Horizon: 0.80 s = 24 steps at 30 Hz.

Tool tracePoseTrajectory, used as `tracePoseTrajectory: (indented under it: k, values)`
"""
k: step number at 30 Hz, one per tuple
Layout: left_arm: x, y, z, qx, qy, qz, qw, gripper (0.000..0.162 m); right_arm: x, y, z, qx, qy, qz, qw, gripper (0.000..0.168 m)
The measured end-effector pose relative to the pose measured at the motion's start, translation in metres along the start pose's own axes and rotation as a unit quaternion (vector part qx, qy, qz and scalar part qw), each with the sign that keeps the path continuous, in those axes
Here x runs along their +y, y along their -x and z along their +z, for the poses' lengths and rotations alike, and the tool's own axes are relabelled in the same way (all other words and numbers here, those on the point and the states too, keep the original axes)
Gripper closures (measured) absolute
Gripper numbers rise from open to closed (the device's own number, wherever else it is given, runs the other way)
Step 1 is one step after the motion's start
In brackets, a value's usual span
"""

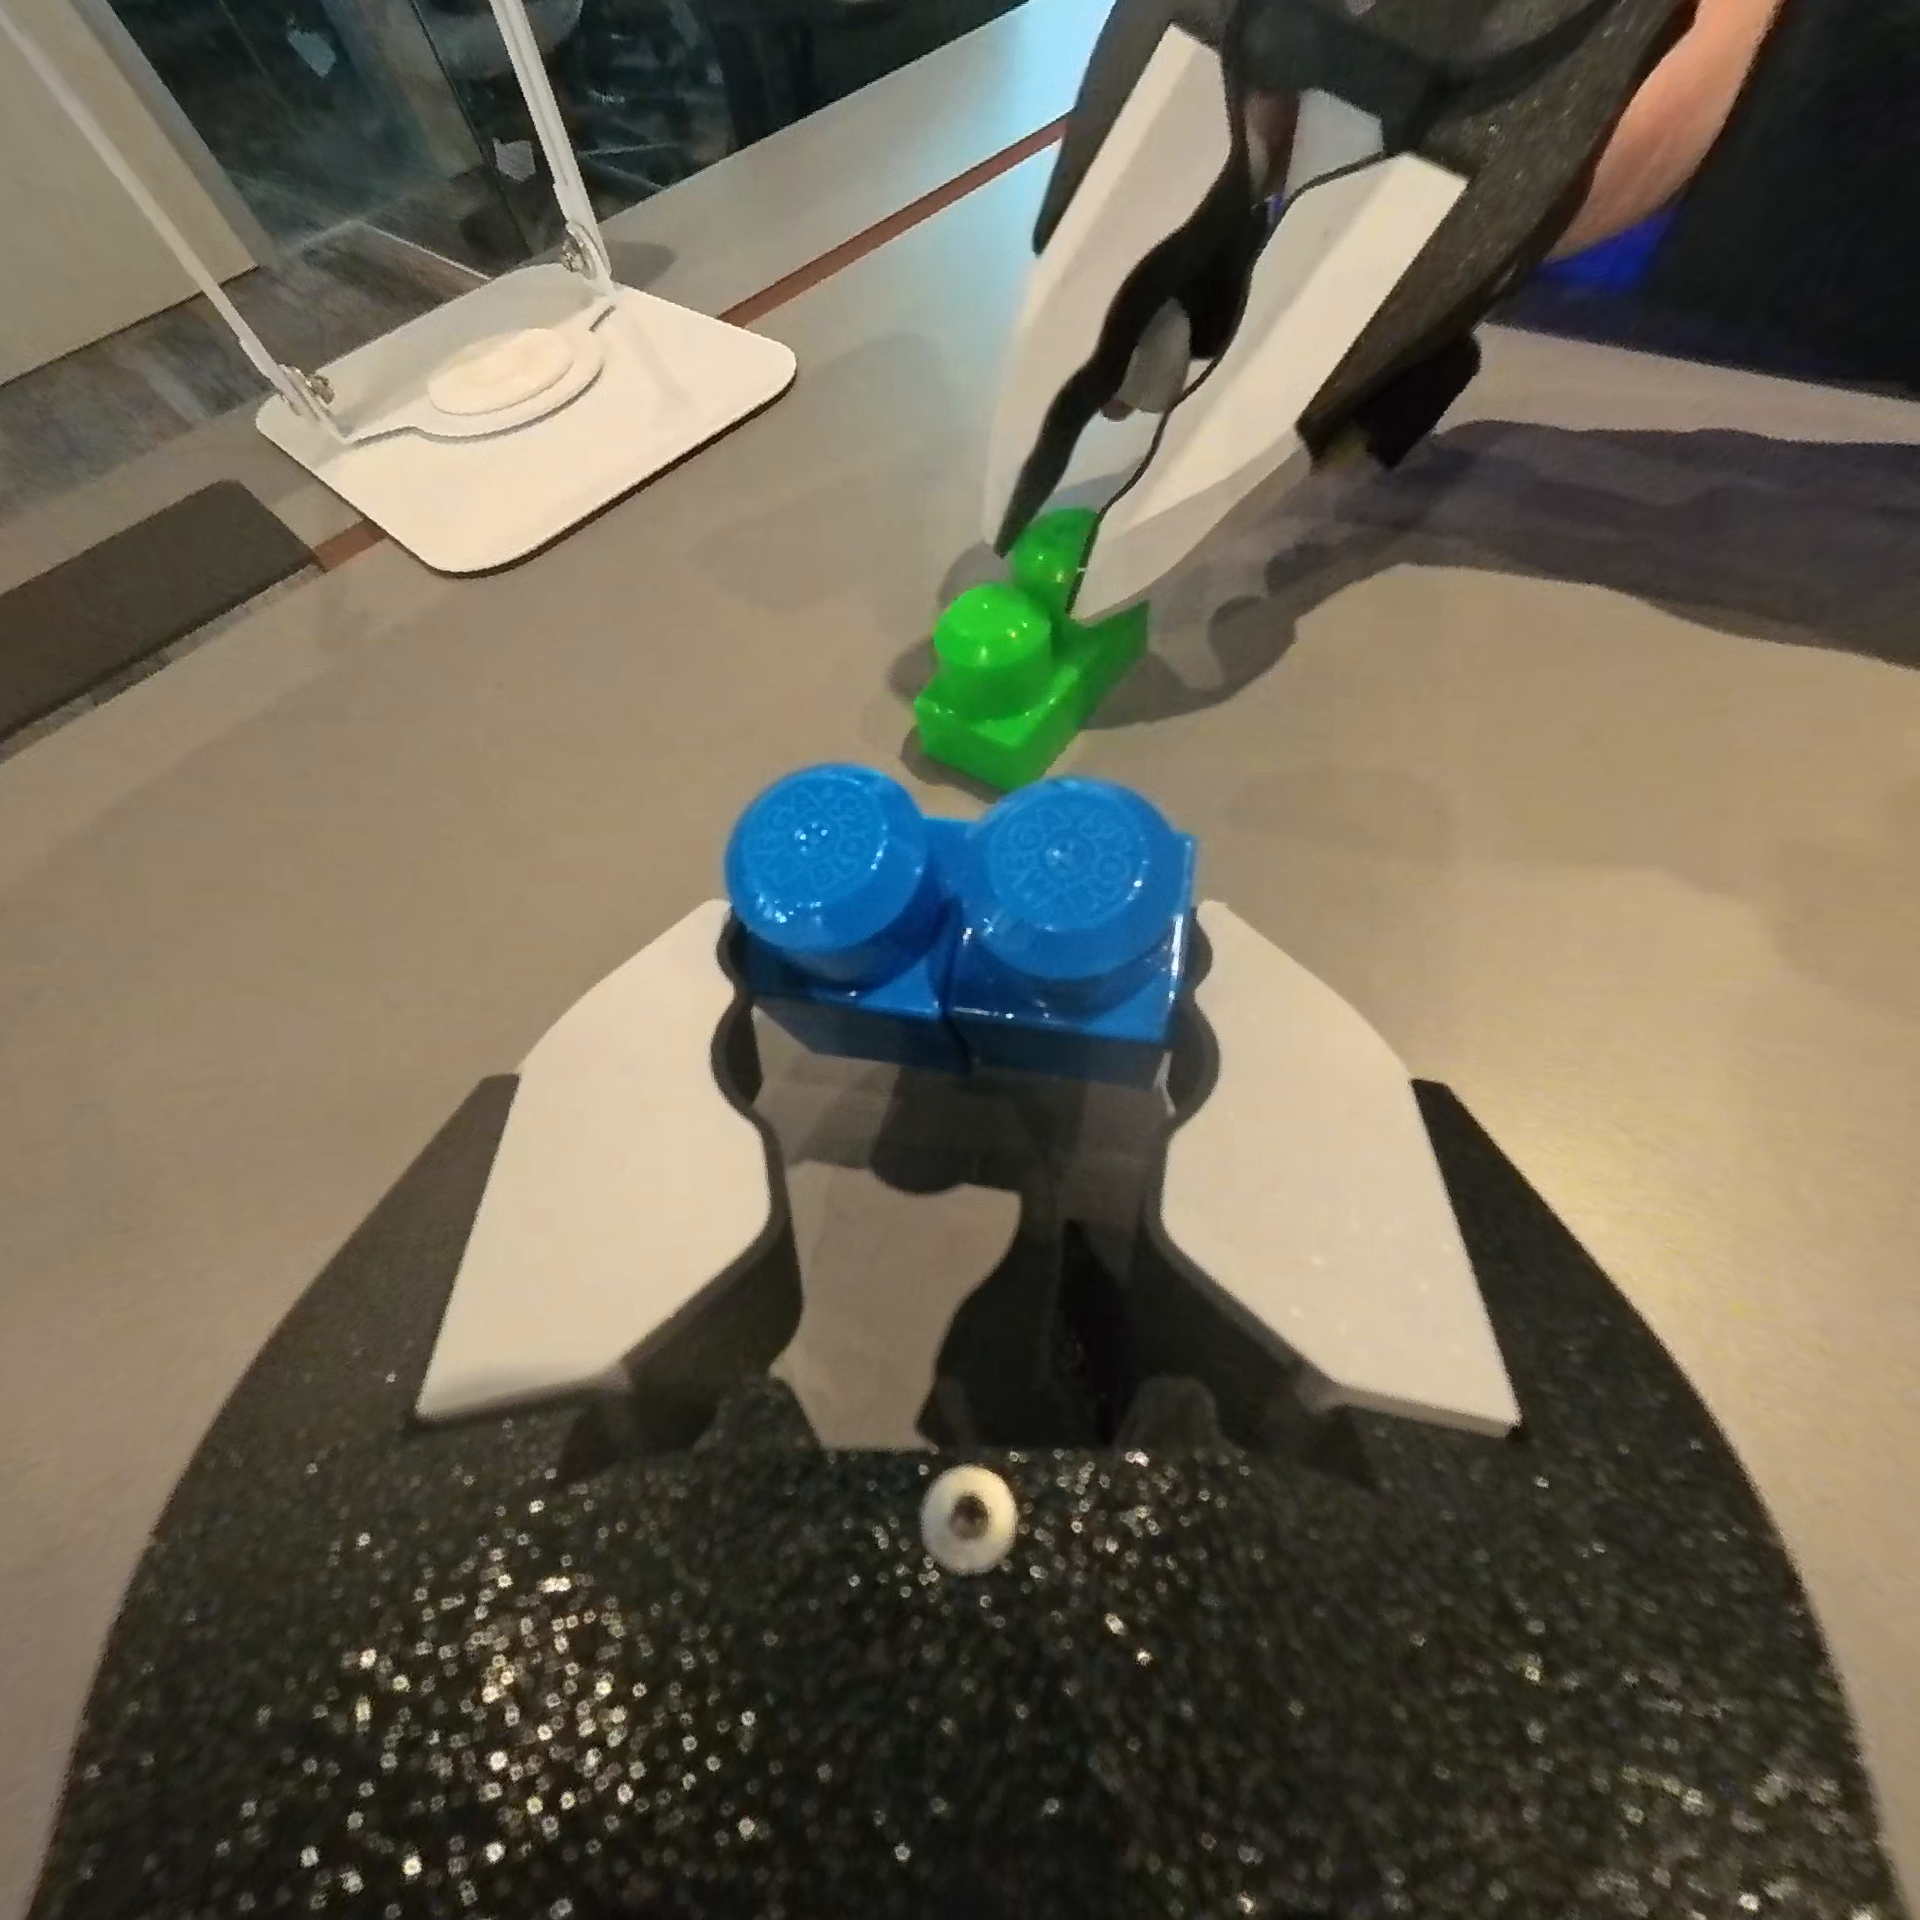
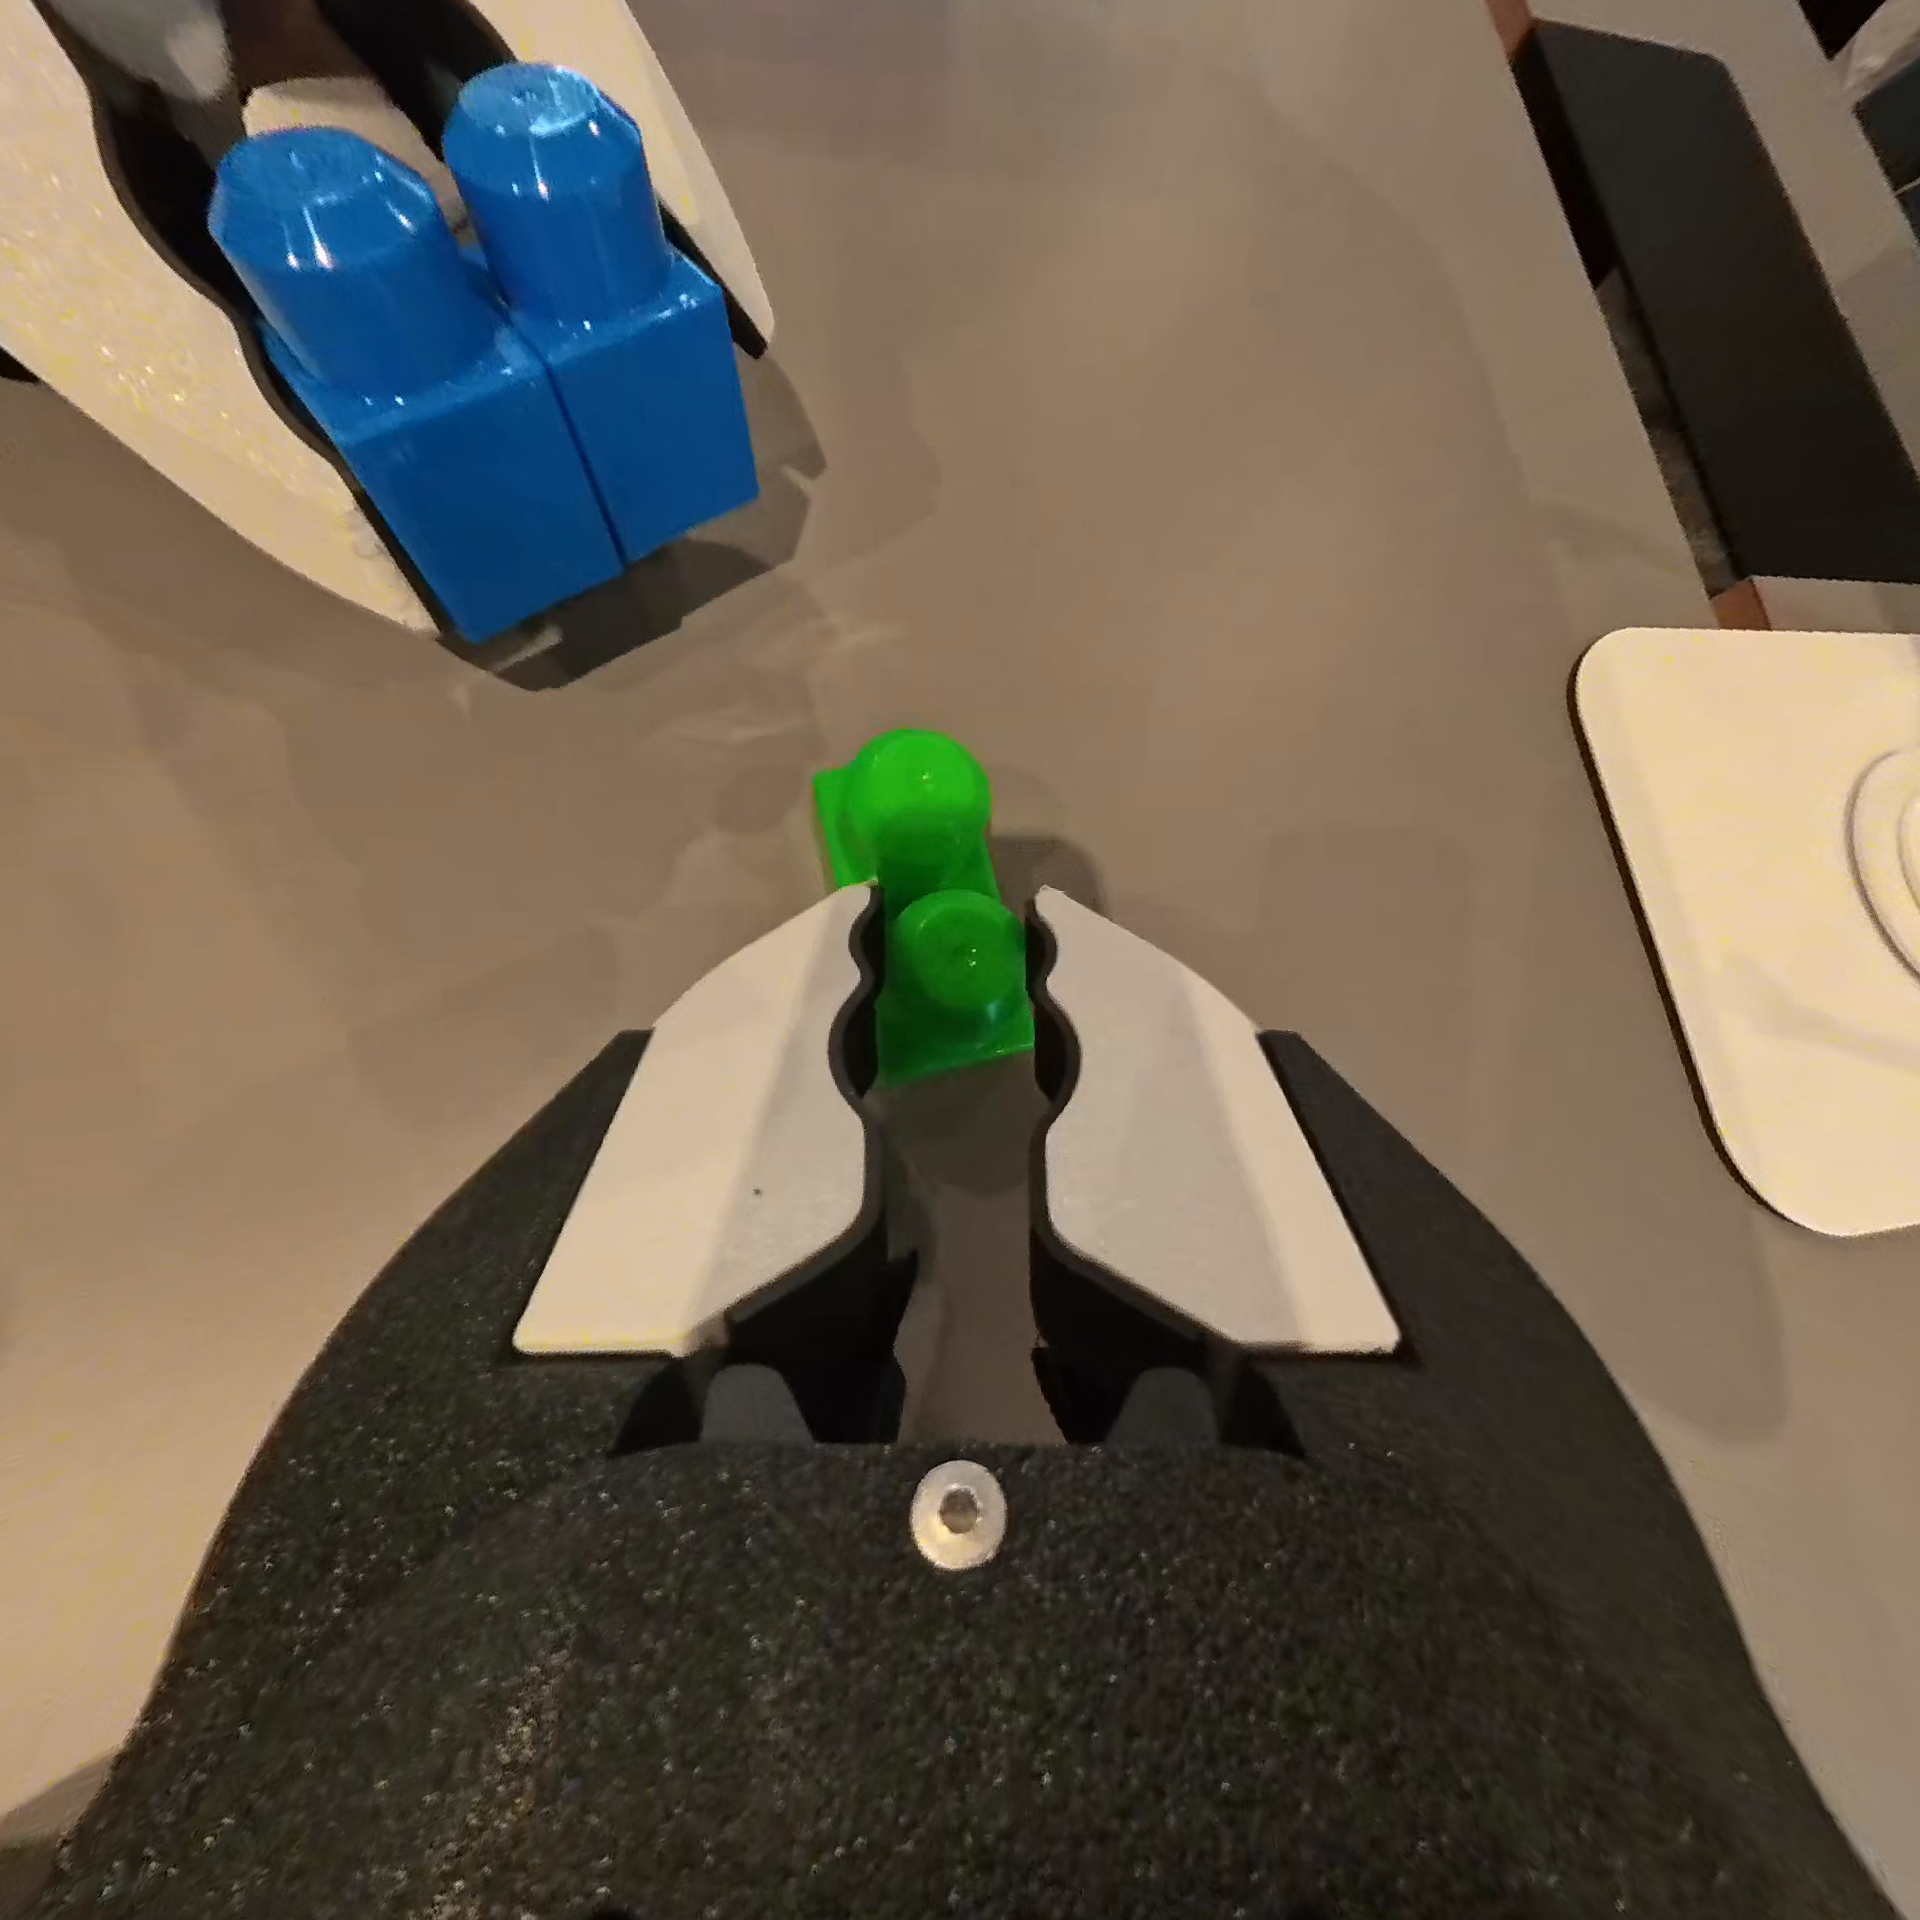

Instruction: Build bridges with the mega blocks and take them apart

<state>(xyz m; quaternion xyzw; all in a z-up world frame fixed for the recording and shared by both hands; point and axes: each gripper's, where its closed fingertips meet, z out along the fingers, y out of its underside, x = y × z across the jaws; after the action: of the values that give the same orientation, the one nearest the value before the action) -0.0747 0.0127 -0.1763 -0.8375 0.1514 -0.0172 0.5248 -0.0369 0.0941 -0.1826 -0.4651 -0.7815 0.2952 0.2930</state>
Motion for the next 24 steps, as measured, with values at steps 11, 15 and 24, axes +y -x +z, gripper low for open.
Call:
tracePoseTrajectory:
  k: [11, 15, 24]
  values:
    - [-0.004, 0.004, 0.005, -0.013, -0.004, -0.009, 1.000, 0.085, -0.035, -0.007, -0.029, 0.127, -0.123, 0.097, 0.979, 0.168]
    - [-0.007, 0.008, 0.008, -0.019, -0.006, -0.020, 1.000, 0.085, -0.035, -0.005, -0.033, 0.163, -0.110, 0.090, 0.976, 0.168]
    - [-0.006, 0.006, 0.004, -0.033, -0.015, 0.004, 0.999, 0.085, -0.021, -0.005, -0.033, 0.194, -0.135, 0.119, 0.964, 0.168]
